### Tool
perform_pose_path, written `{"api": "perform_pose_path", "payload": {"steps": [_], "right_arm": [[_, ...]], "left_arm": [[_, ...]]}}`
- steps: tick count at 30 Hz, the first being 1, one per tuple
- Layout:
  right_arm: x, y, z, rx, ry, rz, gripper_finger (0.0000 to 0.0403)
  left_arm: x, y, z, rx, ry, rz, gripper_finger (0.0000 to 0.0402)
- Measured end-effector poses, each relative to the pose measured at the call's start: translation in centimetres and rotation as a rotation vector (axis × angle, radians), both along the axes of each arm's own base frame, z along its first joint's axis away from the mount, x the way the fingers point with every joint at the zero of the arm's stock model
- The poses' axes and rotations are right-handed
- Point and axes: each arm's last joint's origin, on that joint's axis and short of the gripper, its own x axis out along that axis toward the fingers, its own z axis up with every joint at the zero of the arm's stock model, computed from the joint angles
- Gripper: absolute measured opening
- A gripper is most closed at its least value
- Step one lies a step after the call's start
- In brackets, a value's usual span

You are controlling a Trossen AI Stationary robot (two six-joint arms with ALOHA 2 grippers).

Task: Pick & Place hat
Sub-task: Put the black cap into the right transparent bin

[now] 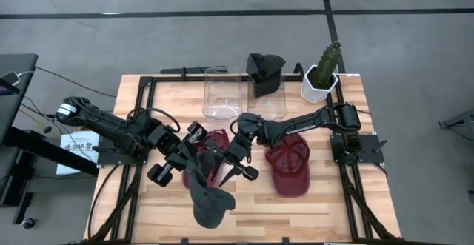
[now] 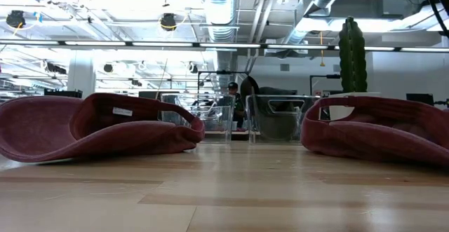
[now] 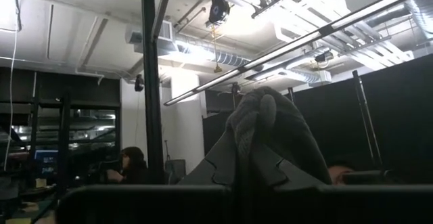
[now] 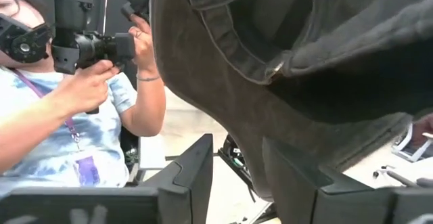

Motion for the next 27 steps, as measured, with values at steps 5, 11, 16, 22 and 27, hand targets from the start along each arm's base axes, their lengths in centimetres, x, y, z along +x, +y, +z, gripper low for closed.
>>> {"api": "perform_pose_path", "payload": {"steps": [5,11,16,22,27], "right_arm": [[0.0,-0.01,0.0,-0.001,-0.003,-0.001,0.0122],[-0.01,0.04,-0.07,0.01,0.032,0.009,0.0122],[-0.07,0.1,-0.08,0.013,0.043,0.031,0.0122],[-0.15,0.65,-0.06,-0.004,0.007,0.04,0.0117],[-0.17,0.73,-0.06,-0.01,-0.004,0.042,0.0096]], "left_arm": [[0.01,0.0,-0.01,0.001,0.0,0.001,0.001],[0.13,-0.05,-0.2,0.01,0.024,0.0,0.001],[0.21,-0.21,-0.49,0.046,0.046,-0.039,0.001],[0.13,-0.54,-0.57,0.052,0.053,-0.056,0.001],[0.07,-0.7,-0.57,0.053,0.052,-0.062,0.001]]}}
